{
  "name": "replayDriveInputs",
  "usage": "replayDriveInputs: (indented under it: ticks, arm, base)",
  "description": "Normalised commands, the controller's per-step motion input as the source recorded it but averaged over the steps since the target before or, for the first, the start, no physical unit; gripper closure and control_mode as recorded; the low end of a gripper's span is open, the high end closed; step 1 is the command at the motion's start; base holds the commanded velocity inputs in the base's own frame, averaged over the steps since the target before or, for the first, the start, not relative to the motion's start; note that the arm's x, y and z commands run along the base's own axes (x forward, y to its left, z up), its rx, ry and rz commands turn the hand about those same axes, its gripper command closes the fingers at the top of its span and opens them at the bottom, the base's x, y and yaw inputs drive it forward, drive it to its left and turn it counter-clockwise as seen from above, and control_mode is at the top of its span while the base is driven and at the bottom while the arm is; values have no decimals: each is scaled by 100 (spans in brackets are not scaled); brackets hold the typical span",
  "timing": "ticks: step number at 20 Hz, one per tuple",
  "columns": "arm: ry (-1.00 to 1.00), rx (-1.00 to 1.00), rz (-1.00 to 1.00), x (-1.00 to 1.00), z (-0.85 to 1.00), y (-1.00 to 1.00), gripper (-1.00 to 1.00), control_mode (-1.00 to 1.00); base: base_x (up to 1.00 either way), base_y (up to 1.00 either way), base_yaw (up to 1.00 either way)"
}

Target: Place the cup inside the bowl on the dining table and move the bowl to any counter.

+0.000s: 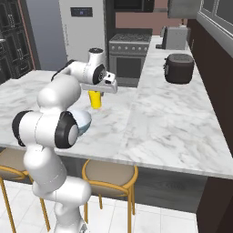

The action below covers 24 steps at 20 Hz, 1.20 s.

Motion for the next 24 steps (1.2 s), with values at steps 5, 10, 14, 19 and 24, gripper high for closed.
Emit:
replayDriveInputs:
  ticks: [5,10,14,19,24]
  arm:
    - [0,0,0,0,8,44,100,-100]
    - [0,0,0,-1,0,50,100,-100]
    - [0,0,0,0,0,53,100,-100]
    - [0,0,0,0,0,46,100,-100]
    - [0,0,0,0,0,30,100,-100]
  base:
    - [0,0,0]
    - [0,0,0]
    - [0,0,0]
    - [0,0,0]
    - [0,0,0]
